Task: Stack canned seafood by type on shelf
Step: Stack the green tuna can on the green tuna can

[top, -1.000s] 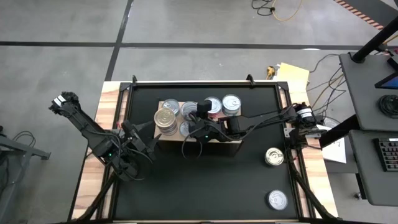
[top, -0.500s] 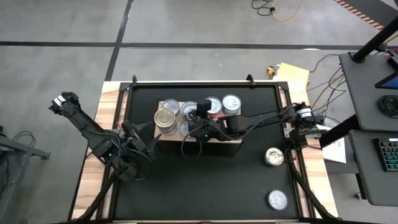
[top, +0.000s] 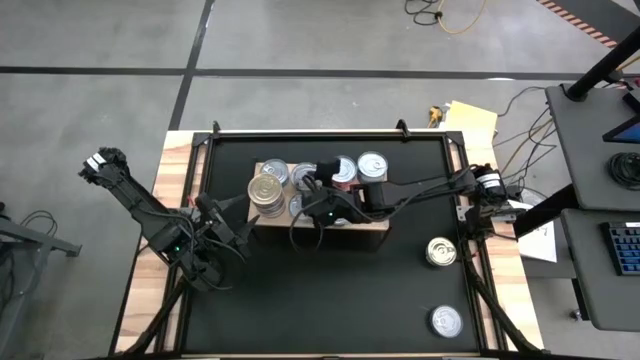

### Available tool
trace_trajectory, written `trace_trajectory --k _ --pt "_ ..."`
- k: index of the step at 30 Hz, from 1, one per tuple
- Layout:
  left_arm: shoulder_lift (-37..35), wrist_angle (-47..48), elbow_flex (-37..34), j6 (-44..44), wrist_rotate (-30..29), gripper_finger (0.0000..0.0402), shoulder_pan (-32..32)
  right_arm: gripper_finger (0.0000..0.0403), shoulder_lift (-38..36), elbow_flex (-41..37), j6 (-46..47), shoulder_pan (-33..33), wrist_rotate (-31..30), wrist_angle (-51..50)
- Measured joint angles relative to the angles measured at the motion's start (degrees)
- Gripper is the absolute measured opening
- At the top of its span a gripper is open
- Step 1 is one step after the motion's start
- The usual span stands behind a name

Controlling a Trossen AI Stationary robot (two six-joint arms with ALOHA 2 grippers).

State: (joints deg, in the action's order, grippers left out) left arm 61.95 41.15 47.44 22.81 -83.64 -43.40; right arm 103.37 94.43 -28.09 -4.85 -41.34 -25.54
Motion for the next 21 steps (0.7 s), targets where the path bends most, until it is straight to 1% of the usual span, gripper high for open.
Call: trace_trajectory --k 6,11,16,21 --pt "0.0 0.0 0.0 0.2 0.0 0.0283 0.0 0.0272 0.0 0.0 3.8 1.7 3.7 0.0" --pt "0.0 0.0 0.0 0.2 0.0 0.0283 0.0 0.0285 0.0 0.0 5.1 2.8 4.8 0.0" --pt "0.0 0.0 0.0 0.2 0.0 0.0283 0.0 0.0302 0.0 0.0 8.1 4.1 11.7 0.1" --pt "0.0 0.0 0.0 0.2 0.0 0.0283 0.0 0.0318 -0.1 0.0 9.1 4.6 11.8 0.0"
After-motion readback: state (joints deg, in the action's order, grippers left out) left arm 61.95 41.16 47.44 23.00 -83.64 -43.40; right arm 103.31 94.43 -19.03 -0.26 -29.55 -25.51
